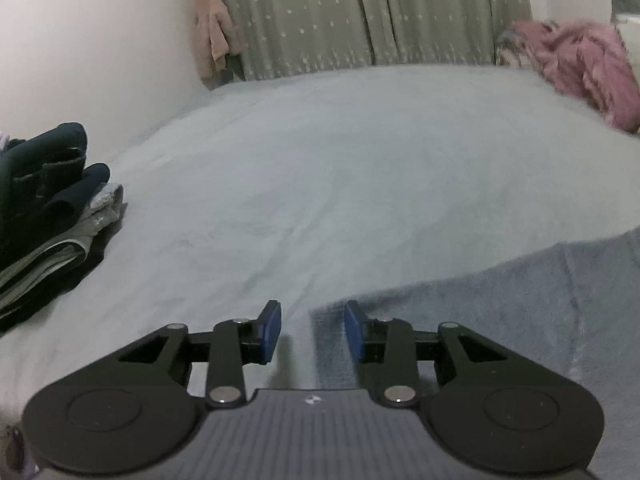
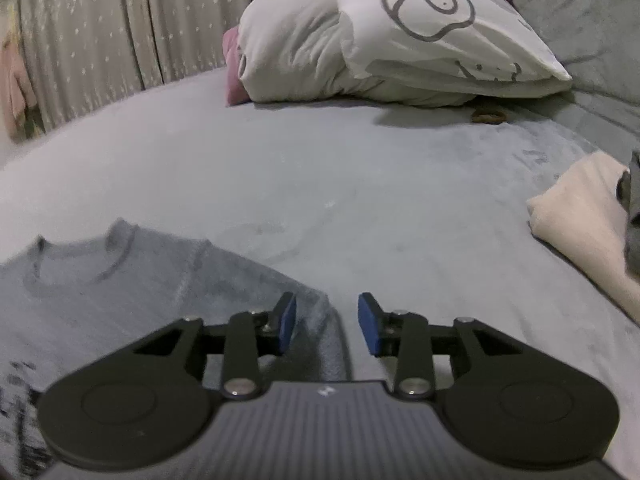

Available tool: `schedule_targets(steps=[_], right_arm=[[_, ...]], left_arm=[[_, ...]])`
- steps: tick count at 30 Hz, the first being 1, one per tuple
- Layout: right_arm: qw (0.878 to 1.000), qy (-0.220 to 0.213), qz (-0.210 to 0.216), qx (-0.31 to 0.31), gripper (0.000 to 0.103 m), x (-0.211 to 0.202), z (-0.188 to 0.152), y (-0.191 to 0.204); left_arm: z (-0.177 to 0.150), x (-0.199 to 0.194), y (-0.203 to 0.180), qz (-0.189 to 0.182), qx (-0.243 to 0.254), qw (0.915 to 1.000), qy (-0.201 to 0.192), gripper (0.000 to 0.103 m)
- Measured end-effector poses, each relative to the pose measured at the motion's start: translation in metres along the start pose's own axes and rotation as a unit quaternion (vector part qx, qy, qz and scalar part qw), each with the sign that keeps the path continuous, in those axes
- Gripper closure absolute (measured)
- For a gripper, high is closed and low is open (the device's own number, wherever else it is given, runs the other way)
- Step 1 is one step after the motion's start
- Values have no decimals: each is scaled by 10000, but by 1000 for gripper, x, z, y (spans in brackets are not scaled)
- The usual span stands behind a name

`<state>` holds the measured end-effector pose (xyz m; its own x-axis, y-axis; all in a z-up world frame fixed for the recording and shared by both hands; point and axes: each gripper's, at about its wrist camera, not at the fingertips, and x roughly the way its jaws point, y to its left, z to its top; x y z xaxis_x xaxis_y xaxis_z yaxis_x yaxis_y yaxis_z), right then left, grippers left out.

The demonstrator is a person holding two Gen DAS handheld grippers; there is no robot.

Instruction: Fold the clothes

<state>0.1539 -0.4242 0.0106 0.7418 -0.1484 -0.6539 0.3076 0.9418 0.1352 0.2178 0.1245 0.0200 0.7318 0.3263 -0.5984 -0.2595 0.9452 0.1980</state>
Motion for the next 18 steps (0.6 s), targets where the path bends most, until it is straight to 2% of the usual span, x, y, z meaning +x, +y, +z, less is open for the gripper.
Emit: schedule_targets(steps=[2,5,9,11,12,14,16,18], right_arm=[[10000,39,18,-35,61,-6,-1,2],[9996,232,90,-133,59,-12,-7,9],[9984,329,249,-390,41,-24,-19,21],[9965,370,232,-715,38,-28,-27,30],[9953,398,168,-872,42,-27,-31,33],[9929,402,15,-1116,63,-25,-37,36],[9922,310,-172,-1192,95,-23,-37,31],[9952,318,-176,-914,99,-22,-29,18]], left_arm=[[-4,-12,0,-90,-61,9998,171,57],[-15,-30,2,-263,-225,9982,488,54],[-37,-56,13,-685,-468,9927,878,51],[-48,-72,18,-851,-591,9896,993,49],[-51,-77,19,-892,-624,9887,1029,49],[-59,-90,23,-1002,-710,9859,1138,49],[-69,-105,27,-1146,-830,9820,1252,48],[-80,-119,30,-1292,-964,9780,1322,45]])
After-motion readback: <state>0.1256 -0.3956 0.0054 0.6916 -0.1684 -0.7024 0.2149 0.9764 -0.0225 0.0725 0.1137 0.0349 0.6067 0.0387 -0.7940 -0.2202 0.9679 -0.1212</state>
